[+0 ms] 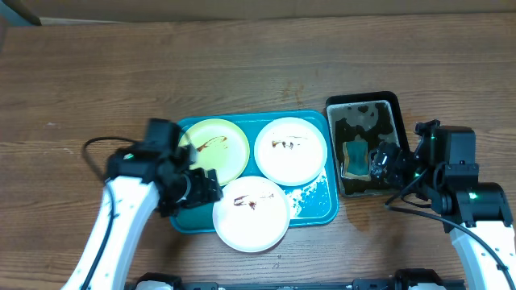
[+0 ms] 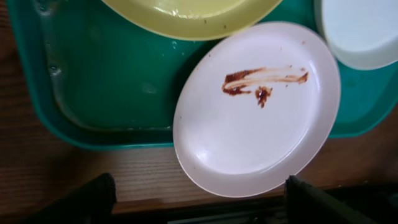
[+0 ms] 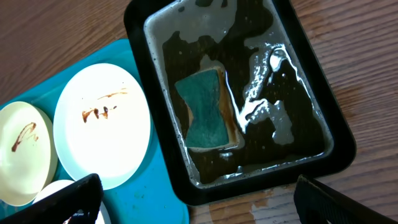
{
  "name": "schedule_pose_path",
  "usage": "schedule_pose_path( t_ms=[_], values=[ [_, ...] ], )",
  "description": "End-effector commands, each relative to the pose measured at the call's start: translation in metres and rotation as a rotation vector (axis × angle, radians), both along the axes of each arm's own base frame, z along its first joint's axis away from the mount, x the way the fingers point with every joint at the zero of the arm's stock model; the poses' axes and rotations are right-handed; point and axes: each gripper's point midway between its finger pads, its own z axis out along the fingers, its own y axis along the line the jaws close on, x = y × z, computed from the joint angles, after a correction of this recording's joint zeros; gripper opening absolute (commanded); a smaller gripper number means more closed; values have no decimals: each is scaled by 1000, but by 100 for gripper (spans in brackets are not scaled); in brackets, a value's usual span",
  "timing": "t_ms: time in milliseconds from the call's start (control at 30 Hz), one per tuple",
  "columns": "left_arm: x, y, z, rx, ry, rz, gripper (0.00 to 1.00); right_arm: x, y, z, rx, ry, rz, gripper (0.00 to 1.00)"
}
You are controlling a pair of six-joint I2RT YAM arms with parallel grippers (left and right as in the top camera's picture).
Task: Clean dirty plates on tray and stack at the side
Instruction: 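Move the left gripper to the front white plate and grip its rim, then reach the right gripper into the black basin and grasp the sponge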
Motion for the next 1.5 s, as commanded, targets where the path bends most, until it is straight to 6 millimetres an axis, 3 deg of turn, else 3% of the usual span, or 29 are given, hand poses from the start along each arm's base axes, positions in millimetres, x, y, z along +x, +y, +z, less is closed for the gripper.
schedule_pose_path(
  t_ms=[0,167,467,667,967,1300,1467],
  values=[
    [-7,-8,-14,54,70,-83,86,5,0,9,-2,-26,4,100],
    [-22,-14,-39,124,221,-140,80,5,0,9,-2,-27,4,100],
    [-32,-15,-73,169,391,-160,49,5,0,9,-3,-27,4,100],
    [-29,-15,-88,177,422,-161,43,5,0,9,-3,-27,4,100],
    [-16,-16,-97,186,369,-163,4,5,0,9,-3,-27,4,100],
    [-9,-9,-100,228,339,-165,4,5,0,9,-2,-26,4,100],
    [-6,-5,-101,251,321,-180,4,7,0,10,-18,-39,30,90]
  ],
)
